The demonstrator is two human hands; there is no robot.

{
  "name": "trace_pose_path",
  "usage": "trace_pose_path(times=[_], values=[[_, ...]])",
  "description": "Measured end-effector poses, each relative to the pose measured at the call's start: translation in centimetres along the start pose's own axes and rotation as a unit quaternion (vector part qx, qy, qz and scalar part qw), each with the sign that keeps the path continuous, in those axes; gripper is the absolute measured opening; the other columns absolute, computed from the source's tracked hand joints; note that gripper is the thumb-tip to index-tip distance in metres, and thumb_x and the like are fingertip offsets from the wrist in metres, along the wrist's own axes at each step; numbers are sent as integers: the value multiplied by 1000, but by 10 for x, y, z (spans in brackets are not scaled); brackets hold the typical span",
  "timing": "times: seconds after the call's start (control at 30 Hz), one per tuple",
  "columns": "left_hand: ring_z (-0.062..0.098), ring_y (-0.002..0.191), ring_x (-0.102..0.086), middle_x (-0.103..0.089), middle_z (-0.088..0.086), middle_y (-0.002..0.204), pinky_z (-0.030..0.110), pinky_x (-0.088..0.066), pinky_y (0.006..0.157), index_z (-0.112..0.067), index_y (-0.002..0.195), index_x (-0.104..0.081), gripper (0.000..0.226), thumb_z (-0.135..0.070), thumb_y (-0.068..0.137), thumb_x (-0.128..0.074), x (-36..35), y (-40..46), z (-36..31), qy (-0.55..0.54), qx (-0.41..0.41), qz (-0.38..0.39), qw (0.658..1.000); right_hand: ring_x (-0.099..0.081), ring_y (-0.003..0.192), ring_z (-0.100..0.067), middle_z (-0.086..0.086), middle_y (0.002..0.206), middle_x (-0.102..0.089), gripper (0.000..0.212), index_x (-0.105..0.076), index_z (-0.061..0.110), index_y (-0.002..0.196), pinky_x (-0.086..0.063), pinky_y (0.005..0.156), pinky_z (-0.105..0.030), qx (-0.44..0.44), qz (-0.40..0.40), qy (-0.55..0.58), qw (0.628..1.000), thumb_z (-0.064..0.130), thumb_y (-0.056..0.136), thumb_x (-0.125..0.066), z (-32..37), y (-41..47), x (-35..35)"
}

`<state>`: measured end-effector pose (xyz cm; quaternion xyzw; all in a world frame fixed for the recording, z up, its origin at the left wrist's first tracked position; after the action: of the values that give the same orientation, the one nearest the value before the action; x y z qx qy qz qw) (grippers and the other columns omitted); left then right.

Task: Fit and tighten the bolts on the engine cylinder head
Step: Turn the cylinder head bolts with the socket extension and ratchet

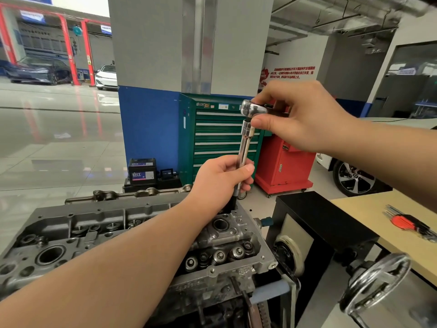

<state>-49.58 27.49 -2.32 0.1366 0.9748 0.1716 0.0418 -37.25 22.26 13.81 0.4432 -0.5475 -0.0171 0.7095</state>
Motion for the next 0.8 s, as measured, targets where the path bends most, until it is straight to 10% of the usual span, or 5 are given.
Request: trace_pose_path(times=[0.3,0.53,0.8], values=[[22,72,-67,-72,14,83,30,-61,70,-1,110,-73,14,-10,101,-66,4,1,0,-5,-7,-2,1000,-59,81,3,19,94,-68,23,-73,24,110,-45,74,-26,-53,60,3,997,37,91,-76,11,12,-4],[21,68,-55,-59,7,75,36,-52,70,-6,100,-57,20,-23,110,-52,-13,-1,5,-3,16,72,997,-63,89,-31,-7,101,-68,30,-62,20,115,-52,76,-41,-75,115,-207,969,47,102,-55,39,12,-6],[18,59,-40,-45,-2,65,36,-42,64,-16,92,-41,28,-36,107,-52,-20,3,6,-16,21,80,996,-59,115,-11,15,124,-65,39,-60,36,140,-43,104,-34,-54,328,-30,943,27,102,-63,21,29,-8]])
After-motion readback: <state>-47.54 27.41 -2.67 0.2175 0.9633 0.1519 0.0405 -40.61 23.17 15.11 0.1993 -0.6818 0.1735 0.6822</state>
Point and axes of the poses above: each hand's wrist, its own y-axis towards the middle knuckle, its own x-axis out of the back of the hand, z = x × y, the point moved 7 cm from there along y, towards the middle knuckle
